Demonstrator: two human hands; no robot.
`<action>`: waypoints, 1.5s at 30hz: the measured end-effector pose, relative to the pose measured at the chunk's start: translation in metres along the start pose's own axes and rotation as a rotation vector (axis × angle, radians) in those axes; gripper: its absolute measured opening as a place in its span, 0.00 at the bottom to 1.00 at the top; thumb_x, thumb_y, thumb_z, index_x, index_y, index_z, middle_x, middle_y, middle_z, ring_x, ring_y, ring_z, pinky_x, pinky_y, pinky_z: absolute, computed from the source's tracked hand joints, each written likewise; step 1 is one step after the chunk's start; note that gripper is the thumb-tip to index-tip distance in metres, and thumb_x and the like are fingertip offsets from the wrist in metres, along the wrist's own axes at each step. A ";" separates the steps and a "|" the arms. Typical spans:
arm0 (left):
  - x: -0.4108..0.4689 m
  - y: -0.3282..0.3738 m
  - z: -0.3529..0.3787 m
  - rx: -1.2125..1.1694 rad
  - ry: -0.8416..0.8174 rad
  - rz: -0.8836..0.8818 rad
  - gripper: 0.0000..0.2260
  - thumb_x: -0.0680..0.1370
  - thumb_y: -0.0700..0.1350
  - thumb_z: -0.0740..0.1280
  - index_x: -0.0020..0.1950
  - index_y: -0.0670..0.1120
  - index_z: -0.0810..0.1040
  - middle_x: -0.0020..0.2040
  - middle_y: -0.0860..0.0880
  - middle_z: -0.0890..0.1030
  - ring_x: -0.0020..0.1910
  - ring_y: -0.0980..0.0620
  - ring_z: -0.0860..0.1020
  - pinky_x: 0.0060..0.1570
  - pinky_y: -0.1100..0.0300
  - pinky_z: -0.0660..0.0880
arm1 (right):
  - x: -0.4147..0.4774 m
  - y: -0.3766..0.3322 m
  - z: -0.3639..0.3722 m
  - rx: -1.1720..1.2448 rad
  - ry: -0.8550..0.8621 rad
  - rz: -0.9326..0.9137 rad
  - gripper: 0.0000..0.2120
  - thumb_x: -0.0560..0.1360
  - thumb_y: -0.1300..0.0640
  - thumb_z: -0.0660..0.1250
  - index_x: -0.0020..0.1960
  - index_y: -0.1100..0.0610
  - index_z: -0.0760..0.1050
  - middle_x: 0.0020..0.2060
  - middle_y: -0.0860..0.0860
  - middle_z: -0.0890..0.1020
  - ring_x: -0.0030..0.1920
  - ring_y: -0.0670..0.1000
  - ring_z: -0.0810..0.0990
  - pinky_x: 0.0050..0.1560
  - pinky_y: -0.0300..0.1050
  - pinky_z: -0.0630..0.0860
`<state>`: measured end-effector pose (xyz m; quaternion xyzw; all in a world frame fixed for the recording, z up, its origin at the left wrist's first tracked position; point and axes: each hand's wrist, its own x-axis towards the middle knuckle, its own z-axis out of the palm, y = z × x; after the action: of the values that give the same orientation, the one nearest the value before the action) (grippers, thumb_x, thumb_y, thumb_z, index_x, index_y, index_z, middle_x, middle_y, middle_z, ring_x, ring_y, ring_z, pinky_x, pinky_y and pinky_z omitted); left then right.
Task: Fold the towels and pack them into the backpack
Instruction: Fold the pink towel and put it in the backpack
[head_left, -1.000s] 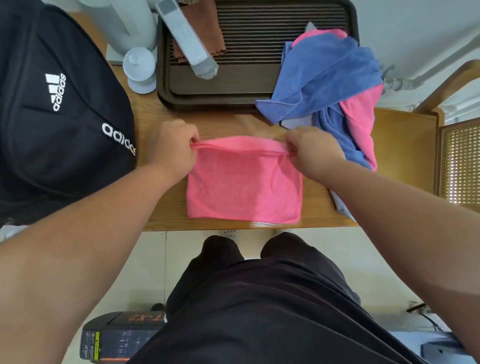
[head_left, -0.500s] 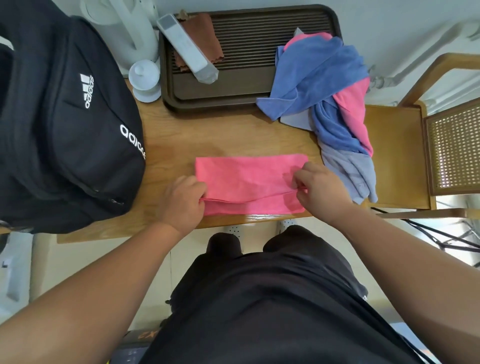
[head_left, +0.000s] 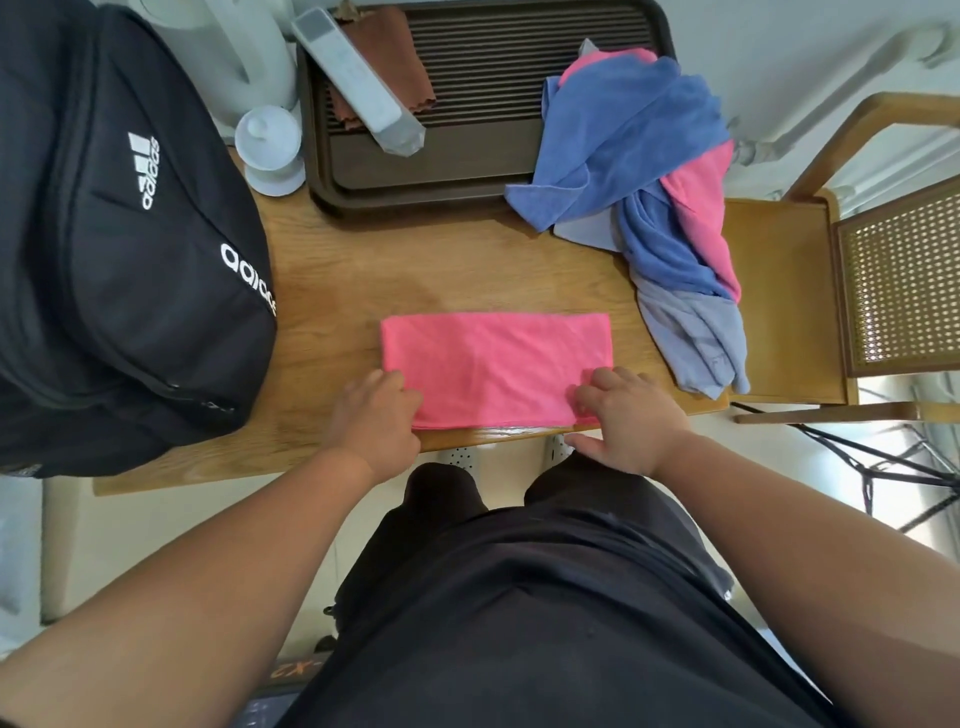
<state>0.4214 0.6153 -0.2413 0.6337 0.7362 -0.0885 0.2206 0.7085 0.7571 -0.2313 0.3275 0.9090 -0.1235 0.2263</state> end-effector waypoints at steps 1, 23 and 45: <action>0.000 0.003 -0.003 -0.008 0.029 0.021 0.08 0.68 0.47 0.67 0.45 0.46 0.78 0.45 0.48 0.74 0.50 0.44 0.73 0.50 0.51 0.70 | 0.000 -0.002 -0.001 0.004 0.068 0.007 0.25 0.77 0.33 0.60 0.64 0.49 0.75 0.57 0.50 0.77 0.57 0.56 0.77 0.56 0.53 0.74; 0.079 0.024 0.036 0.004 0.101 -0.123 0.41 0.78 0.70 0.43 0.82 0.46 0.37 0.81 0.42 0.34 0.80 0.42 0.33 0.76 0.38 0.36 | 0.095 -0.032 0.021 0.085 0.190 0.218 0.44 0.75 0.22 0.42 0.82 0.46 0.43 0.81 0.61 0.40 0.80 0.66 0.38 0.74 0.75 0.42; 0.090 -0.001 -0.014 -0.769 0.322 -0.920 0.11 0.64 0.52 0.70 0.45 0.50 0.79 0.48 0.48 0.81 0.48 0.44 0.79 0.49 0.51 0.79 | 0.124 -0.058 0.000 0.073 0.086 0.150 0.41 0.77 0.27 0.35 0.80 0.50 0.30 0.79 0.53 0.30 0.78 0.59 0.28 0.75 0.70 0.34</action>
<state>0.4087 0.7009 -0.2686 0.1320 0.9371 0.1937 0.2587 0.5862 0.7805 -0.2881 0.4076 0.8858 -0.1251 0.1835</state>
